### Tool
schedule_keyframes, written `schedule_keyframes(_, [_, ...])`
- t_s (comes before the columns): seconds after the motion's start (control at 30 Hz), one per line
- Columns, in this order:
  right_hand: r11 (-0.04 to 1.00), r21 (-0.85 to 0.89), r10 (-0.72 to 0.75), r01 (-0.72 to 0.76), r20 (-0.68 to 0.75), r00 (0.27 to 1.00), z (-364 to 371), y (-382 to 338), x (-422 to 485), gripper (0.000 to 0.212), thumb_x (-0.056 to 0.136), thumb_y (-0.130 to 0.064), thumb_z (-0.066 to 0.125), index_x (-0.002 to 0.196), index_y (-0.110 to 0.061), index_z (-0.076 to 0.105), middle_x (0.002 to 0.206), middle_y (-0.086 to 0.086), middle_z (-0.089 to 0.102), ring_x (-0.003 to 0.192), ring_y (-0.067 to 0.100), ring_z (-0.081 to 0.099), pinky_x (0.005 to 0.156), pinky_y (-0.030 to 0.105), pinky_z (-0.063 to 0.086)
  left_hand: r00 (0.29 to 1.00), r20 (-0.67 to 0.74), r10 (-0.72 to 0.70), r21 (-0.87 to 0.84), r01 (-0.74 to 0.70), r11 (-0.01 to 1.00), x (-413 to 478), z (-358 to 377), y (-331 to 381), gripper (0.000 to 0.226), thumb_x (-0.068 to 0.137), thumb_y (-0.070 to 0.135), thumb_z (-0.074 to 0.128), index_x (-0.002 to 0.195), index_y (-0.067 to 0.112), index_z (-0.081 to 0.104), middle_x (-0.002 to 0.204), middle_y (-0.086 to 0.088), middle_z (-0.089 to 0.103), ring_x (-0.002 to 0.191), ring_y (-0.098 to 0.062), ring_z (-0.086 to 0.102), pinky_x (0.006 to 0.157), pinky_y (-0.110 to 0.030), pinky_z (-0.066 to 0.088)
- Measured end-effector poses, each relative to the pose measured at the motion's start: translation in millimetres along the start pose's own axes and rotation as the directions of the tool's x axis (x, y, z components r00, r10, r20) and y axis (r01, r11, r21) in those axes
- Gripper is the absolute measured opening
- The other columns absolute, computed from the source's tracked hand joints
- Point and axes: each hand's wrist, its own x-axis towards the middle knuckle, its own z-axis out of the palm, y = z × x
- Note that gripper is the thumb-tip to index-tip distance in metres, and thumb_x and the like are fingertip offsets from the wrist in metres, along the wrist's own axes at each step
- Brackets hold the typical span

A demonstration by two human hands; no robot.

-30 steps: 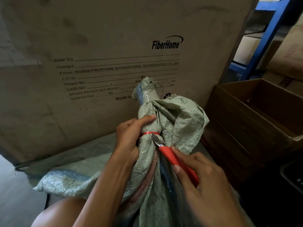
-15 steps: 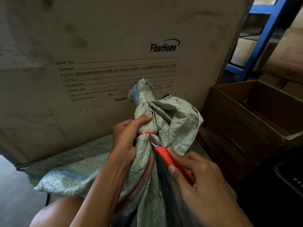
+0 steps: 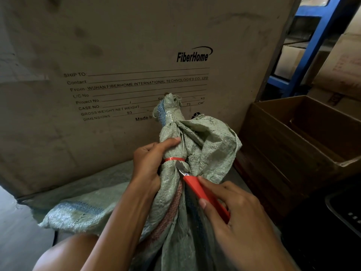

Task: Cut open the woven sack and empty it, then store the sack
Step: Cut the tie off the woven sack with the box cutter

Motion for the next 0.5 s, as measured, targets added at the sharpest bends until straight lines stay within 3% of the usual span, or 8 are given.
schedule_keyframes(0.17, [1.000, 0.003, -0.004, 0.004, -0.035, 0.999, 4, 2, 0, 0.052, 0.088, -0.055, 0.057, 0.138, -0.058, 0.043, 0.098, -0.025, 0.057, 0.088, -0.001, 0.056, 0.075, 0.022, 0.048, 1.000, 0.000, 0.004, 0.005, -0.004, 1.000, -1, 1, 0, 0.065, 0.060, 0.005, 0.091, 0.113, -0.021, 0.063, 0.100, -0.033, 0.075, 0.091, -0.046, 0.074, 0.083, -0.065, 0.057])
schedule_keyframes(0.27, [1.000, 0.000, 0.002, -0.002, -0.046, 0.999, 7, 2, 0, 0.055, 0.085, -0.057, 0.058, 0.139, -0.052, 0.047, 0.103, -0.025, 0.059, 0.089, -0.001, 0.057, 0.078, 0.024, 0.051, 1.000, 0.006, 0.000, 0.010, 0.000, 1.000, -2, 2, 0, 0.064, 0.061, 0.005, 0.091, 0.113, -0.021, 0.063, 0.100, -0.032, 0.075, 0.082, -0.039, 0.073, 0.081, -0.061, 0.060])
schedule_keyframes(0.5, [0.999, 0.004, 0.038, -0.038, -0.062, 0.997, 12, -1, 2, 0.054, 0.083, -0.060, 0.057, 0.136, -0.050, 0.051, 0.104, -0.025, 0.058, 0.093, -0.001, 0.058, 0.081, 0.027, 0.052, 1.000, 0.018, 0.021, 0.030, -0.022, 0.999, -5, 2, 0, 0.066, 0.062, 0.008, 0.091, 0.112, -0.022, 0.060, 0.103, -0.035, 0.073, 0.082, -0.040, 0.071, 0.081, -0.062, 0.059])
